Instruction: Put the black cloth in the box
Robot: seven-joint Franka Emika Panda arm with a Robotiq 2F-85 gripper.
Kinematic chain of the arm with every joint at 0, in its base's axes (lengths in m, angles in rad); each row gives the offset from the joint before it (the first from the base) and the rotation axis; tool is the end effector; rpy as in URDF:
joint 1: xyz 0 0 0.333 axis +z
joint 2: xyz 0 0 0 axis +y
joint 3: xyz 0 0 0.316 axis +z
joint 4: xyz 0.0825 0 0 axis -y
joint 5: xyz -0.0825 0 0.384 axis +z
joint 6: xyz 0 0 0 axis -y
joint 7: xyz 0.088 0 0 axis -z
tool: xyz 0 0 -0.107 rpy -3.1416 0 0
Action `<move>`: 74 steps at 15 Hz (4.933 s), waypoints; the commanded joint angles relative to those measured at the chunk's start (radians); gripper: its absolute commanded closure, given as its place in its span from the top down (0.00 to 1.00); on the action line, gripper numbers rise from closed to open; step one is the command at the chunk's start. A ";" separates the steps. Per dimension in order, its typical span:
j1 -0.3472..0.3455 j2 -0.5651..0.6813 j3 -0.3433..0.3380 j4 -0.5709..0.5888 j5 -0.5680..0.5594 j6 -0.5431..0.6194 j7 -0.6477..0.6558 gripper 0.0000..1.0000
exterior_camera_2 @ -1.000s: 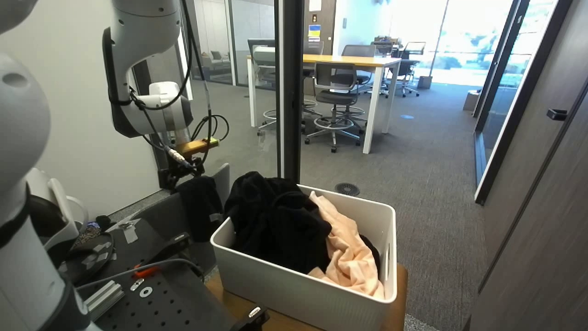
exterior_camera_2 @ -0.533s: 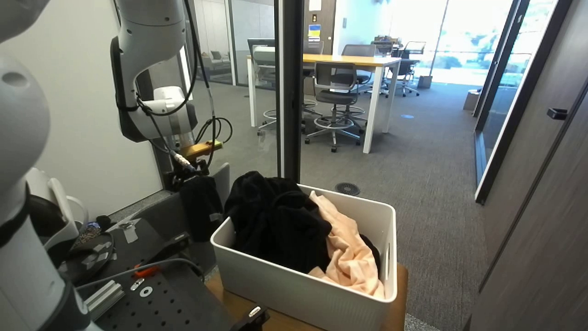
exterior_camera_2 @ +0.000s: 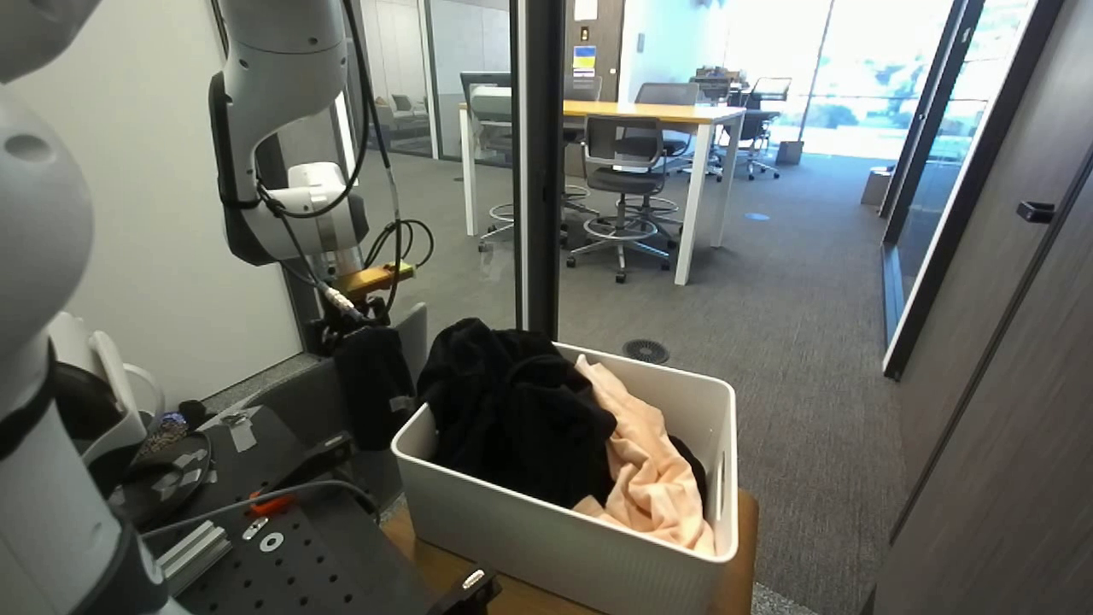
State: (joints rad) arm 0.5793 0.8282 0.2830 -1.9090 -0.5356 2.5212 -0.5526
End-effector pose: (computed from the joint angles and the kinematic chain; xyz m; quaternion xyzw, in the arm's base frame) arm 0.3737 0.4519 0.0602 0.6167 0.7834 -0.0661 0.0396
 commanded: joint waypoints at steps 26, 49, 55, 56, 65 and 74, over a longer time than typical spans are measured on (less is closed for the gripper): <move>-0.137 -0.180 0.047 -0.059 0.040 -0.257 -0.066 0.10; -0.600 -0.939 -0.279 -0.378 0.280 -0.389 0.066 0.10; -0.670 -0.873 -0.390 -0.414 0.285 -0.297 0.098 0.10; -0.672 -0.848 -0.394 -0.415 0.293 -0.266 0.104 0.10; -0.700 -0.611 -0.372 -0.355 0.440 -0.076 0.052 0.10; -0.781 -0.434 -0.287 -0.311 0.590 -0.054 -0.045 0.10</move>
State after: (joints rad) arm -0.1624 0.3391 -0.0417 -2.2590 0.0022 2.4628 -0.5489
